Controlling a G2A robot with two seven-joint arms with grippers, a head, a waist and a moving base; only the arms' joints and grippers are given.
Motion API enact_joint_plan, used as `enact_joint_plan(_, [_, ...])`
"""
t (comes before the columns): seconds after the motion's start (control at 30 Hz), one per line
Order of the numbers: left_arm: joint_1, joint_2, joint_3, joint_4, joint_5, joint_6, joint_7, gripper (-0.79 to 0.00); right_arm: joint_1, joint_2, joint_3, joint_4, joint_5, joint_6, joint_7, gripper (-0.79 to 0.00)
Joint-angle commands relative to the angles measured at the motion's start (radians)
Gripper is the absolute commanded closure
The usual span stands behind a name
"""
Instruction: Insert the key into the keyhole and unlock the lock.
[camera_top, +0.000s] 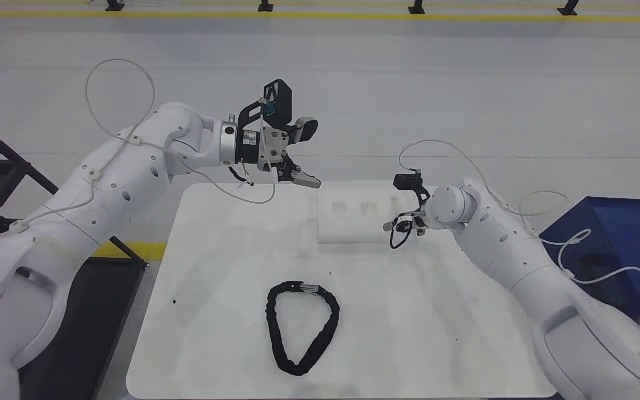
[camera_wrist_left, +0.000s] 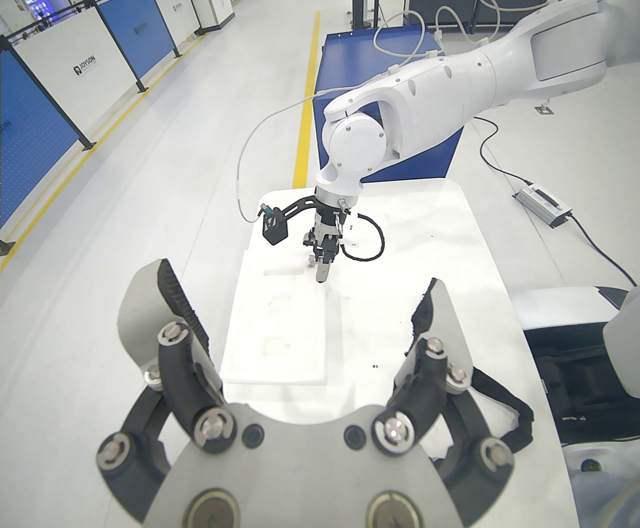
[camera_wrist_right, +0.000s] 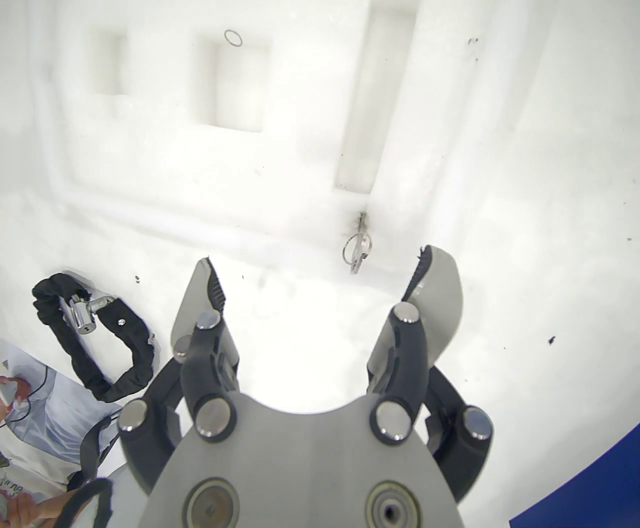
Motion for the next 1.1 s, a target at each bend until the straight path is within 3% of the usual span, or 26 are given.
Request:
enact_joint_plan(0.0, [0.000,0.000,0.000,0.000,0.000,0.000,0.000,-0.785,0.004,-0.007,-0.003,0.012,-0.007,0.004,-0.003,-0.413])
enact_joint_plan(0.17, [0.000,0.000,0.000,0.000,0.000,0.000,0.000,-0.785,0.009,-0.028,-0.003,0.055,-0.007,0.008,-0.012,-0.366])
enact_joint_plan(0.37, [0.000,0.000,0.000,0.000,0.000,0.000,0.000,-0.785,0.021,-0.054,0.001,0.116,0.005,0.011,-0.015,-0.139])
enact_joint_plan(0.57, [0.000,0.000,0.000,0.000,0.000,0.000,0.000,-0.785,0.030,-0.082,-0.001,0.175,0.016,0.017,-0.002,-0.203])
enact_joint_plan(0.7, [0.000,0.000,0.000,0.000,0.000,0.000,0.000,-0.785,0.035,-0.100,-0.002,0.213,0.014,0.012,-0.011,-0.197])
enact_joint_plan(0.97, [0.000,0.000,0.000,0.000,0.000,0.000,0.000,-0.785,0.047,-0.135,-0.007,0.281,0.001,0.019,-0.024,-0.095])
enact_joint_plan(1.03, [0.000,0.000,0.000,0.000,0.000,0.000,0.000,-0.785,0.051,-0.143,-0.007,0.294,-0.001,0.016,-0.025,0.000])
enact_joint_plan(1.07, [0.000,0.000,0.000,0.000,0.000,0.000,0.000,-0.785,0.055,-0.146,-0.006,0.300,-0.003,0.013,-0.024,0.000])
